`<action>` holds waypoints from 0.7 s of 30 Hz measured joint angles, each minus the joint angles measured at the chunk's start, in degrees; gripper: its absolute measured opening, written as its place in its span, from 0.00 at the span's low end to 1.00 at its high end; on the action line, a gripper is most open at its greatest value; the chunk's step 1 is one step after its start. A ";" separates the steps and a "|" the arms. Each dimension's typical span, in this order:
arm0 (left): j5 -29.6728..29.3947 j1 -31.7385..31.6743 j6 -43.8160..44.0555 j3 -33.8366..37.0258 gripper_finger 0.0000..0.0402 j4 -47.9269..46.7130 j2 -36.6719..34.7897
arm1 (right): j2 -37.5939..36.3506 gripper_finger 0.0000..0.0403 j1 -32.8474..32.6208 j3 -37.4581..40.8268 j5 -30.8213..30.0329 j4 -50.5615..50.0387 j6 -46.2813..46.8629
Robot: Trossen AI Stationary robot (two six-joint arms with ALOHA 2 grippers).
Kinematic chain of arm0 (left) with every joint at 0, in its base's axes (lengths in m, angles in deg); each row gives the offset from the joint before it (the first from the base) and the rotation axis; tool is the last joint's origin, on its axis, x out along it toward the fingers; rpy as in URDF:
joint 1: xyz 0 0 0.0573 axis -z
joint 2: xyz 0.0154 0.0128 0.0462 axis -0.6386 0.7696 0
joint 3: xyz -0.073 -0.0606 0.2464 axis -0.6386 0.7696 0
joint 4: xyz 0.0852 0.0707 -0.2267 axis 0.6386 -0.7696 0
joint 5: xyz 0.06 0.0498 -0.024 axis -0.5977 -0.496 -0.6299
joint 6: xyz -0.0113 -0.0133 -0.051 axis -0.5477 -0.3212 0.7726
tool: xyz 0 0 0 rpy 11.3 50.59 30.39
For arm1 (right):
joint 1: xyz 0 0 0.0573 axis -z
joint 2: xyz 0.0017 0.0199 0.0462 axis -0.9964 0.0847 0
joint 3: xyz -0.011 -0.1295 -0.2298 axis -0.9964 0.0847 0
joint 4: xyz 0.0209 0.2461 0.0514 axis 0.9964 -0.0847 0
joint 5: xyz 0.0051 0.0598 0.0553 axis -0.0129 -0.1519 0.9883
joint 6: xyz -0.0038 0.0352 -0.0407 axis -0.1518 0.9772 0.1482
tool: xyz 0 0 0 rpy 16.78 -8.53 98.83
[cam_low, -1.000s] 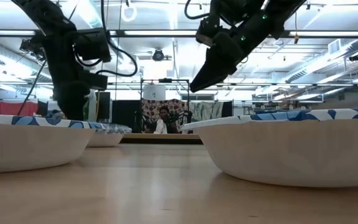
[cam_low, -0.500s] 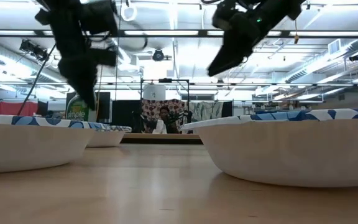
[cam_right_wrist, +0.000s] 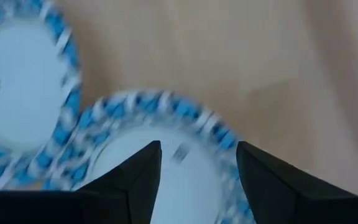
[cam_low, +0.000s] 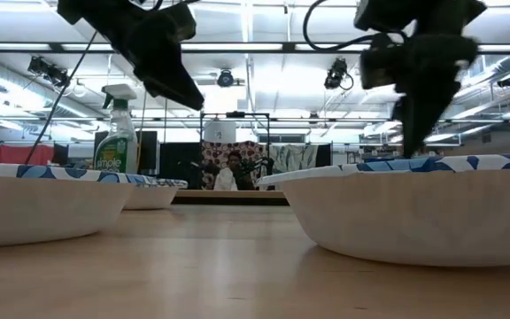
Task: Nest bowls inside each other
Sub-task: Stack the white bowl on top of the other white bowl
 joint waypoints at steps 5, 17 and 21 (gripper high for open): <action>-0.12 -0.81 -0.19 -0.02 0.45 0.33 1.74 | 0.00 0.54 -4.41 0.00 3.60 -3.91 2.18; 0.29 -1.08 -0.39 -3.24 0.45 2.66 10.60 | 12.50 0.54 -5.79 0.27 6.11 -4.15 3.81; 0.32 -1.98 -1.34 -7.24 0.45 0.66 14.39 | 15.68 0.54 -3.10 0.26 0.74 -2.38 2.49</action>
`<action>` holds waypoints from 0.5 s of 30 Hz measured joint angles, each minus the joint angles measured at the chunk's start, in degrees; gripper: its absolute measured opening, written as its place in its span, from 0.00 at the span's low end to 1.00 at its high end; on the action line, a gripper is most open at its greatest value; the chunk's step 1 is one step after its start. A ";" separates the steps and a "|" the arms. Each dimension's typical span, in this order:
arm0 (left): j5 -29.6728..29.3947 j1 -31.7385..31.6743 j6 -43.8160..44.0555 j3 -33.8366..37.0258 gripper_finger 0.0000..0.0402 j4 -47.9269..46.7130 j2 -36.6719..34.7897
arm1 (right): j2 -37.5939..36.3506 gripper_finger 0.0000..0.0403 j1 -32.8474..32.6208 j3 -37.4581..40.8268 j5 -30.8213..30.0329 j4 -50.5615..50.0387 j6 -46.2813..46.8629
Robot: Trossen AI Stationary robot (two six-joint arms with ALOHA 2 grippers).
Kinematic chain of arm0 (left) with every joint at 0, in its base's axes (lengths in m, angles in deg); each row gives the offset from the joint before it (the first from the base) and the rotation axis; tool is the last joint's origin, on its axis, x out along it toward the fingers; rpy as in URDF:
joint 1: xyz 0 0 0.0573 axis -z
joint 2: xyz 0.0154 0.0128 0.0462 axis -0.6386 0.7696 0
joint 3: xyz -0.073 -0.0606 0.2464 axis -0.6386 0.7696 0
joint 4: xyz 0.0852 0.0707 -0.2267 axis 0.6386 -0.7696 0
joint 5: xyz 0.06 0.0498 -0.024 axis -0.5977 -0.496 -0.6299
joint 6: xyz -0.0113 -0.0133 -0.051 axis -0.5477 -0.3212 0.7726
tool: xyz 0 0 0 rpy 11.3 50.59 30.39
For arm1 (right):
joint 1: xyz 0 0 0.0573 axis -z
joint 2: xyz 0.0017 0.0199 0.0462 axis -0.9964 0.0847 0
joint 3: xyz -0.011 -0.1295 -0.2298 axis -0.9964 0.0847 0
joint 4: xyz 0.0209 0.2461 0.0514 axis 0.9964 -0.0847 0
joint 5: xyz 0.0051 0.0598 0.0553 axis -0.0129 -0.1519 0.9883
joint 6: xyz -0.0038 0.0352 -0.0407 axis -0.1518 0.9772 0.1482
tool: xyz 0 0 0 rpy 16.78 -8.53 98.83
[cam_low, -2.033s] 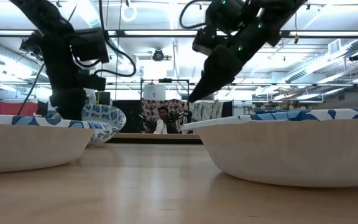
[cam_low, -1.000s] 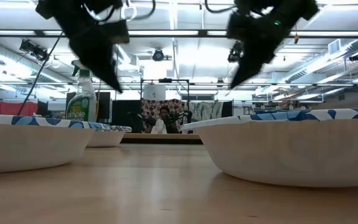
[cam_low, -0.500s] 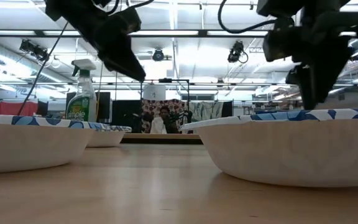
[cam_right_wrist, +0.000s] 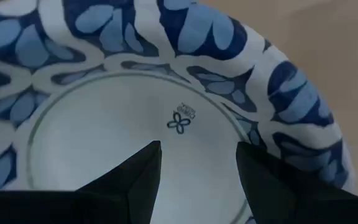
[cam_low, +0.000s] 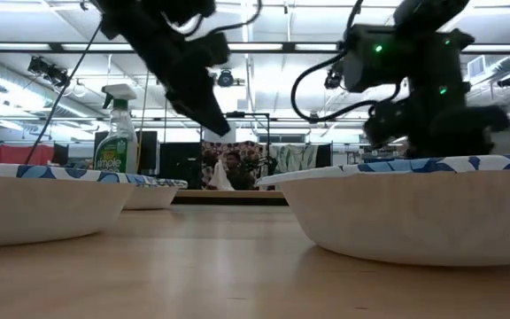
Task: Nest bowls inside each other
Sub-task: Stack the white bowl on top of the other white bowl
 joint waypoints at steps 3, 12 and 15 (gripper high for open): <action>-0.04 -0.57 -3.11 -2.10 0.45 -0.88 2.51 | 1.40 0.54 2.40 -0.73 -9.32 4.17 -1.82; -0.04 -2.44 -10.74 -2.90 0.45 1.54 6.62 | -3.12 0.54 7.83 -0.87 -19.15 19.17 -13.88; 1.28 -3.22 -11.05 -2.85 0.45 1.44 7.15 | -9.60 0.54 7.90 -0.88 -20.84 15.68 -14.37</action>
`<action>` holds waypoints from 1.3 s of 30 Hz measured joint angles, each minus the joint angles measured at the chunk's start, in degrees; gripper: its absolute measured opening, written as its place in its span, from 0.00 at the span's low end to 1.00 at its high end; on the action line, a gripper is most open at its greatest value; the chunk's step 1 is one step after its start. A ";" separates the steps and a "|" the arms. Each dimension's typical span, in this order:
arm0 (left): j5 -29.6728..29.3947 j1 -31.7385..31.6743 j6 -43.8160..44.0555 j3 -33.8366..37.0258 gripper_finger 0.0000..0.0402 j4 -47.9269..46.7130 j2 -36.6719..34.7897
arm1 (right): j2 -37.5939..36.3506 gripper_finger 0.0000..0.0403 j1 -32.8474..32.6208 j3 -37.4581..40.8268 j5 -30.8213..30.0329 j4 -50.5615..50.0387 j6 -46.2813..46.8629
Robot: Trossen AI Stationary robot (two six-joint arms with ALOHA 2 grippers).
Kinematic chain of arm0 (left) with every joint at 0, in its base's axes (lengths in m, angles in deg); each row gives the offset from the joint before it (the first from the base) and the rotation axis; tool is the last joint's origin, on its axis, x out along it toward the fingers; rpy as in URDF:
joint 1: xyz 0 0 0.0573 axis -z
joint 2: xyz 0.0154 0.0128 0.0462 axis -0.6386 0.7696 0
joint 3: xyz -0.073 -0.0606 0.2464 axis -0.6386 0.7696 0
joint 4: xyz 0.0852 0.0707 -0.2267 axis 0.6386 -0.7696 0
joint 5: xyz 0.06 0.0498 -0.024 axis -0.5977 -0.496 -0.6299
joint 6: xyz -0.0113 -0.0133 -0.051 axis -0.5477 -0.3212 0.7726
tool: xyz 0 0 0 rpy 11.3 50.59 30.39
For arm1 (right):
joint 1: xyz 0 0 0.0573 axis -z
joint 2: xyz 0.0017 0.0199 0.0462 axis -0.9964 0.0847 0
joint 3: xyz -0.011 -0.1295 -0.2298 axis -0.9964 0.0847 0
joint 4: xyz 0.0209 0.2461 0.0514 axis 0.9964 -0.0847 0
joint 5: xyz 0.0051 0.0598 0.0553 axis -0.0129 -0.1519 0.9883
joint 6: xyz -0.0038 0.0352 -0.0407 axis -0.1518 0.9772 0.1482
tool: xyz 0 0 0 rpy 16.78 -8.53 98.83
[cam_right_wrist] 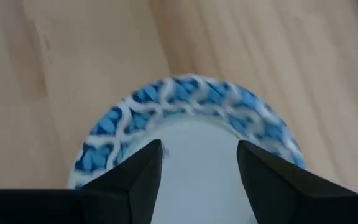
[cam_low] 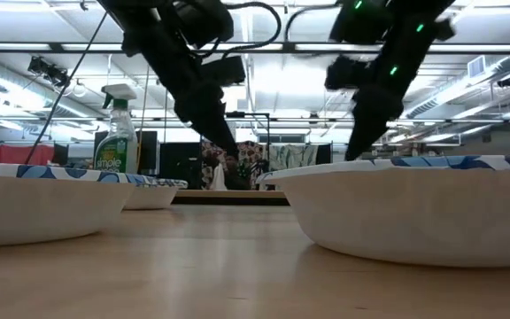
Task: Nest bowls inside each other
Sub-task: Stack the white bowl on top of the other white bowl
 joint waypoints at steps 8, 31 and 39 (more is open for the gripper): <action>5.52 -2.59 -0.29 -0.09 0.45 3.93 4.53 | -13.16 0.54 1.37 8.84 0.28 -9.19 7.34; 14.84 -7.83 -6.02 -17.59 0.45 -0.75 21.53 | -4.57 0.54 2.13 11.39 6.95 -21.69 15.25; 14.85 -8.78 -6.51 -19.69 0.45 0.09 23.84 | -0.72 0.54 1.93 11.41 3.01 -13.93 14.22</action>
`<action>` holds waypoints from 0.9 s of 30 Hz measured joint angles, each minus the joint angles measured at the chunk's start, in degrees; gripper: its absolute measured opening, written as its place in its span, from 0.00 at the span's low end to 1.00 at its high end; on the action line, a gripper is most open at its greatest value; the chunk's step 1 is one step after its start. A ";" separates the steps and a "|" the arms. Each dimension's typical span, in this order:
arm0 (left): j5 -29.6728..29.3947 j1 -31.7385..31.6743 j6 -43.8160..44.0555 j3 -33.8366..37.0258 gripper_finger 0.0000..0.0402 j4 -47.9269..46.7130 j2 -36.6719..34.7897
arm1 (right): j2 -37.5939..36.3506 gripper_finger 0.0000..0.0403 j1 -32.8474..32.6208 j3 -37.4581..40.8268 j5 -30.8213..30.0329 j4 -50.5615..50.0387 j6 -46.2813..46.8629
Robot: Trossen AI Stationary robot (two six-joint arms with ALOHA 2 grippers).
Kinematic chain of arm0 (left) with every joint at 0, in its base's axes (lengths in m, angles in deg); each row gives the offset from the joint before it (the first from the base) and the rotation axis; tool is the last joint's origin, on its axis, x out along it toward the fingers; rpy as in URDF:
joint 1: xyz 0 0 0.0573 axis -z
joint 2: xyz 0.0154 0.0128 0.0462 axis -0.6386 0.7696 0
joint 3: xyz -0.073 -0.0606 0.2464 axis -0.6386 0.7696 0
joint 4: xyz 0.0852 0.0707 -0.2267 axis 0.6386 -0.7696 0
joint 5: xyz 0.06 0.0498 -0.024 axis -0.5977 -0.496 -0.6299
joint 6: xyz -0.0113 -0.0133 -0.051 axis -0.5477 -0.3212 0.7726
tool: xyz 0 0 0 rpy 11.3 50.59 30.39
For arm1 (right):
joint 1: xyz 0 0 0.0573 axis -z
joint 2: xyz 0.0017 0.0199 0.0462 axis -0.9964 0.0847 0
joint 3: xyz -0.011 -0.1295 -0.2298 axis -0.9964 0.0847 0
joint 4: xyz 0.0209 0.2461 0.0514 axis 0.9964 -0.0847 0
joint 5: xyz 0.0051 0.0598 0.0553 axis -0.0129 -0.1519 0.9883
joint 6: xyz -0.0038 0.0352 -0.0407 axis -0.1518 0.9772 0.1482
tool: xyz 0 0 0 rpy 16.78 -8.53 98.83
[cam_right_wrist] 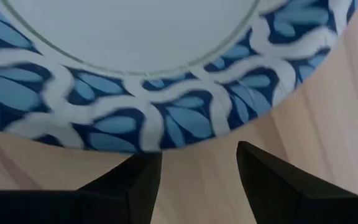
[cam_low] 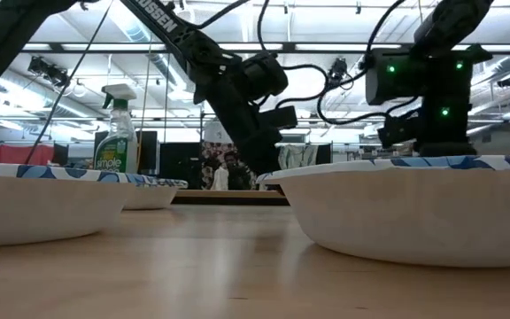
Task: Nest bowls inside each other
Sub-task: Stack the white bowl on top of the other white bowl
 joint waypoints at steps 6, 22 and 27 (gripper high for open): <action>0.12 -1.14 -4.04 0.07 0.45 0.44 -0.01 | -0.17 0.54 -0.44 -0.01 -3.20 3.68 -1.40; 5.43 -3.29 -5.71 4.11 0.45 11.05 2.69 | -0.47 0.54 -1.90 4.26 -7.47 10.70 0.19; 5.45 -3.26 -6.46 6.69 0.45 16.77 2.57 | -0.79 0.54 -3.90 5.92 -13.15 13.27 0.82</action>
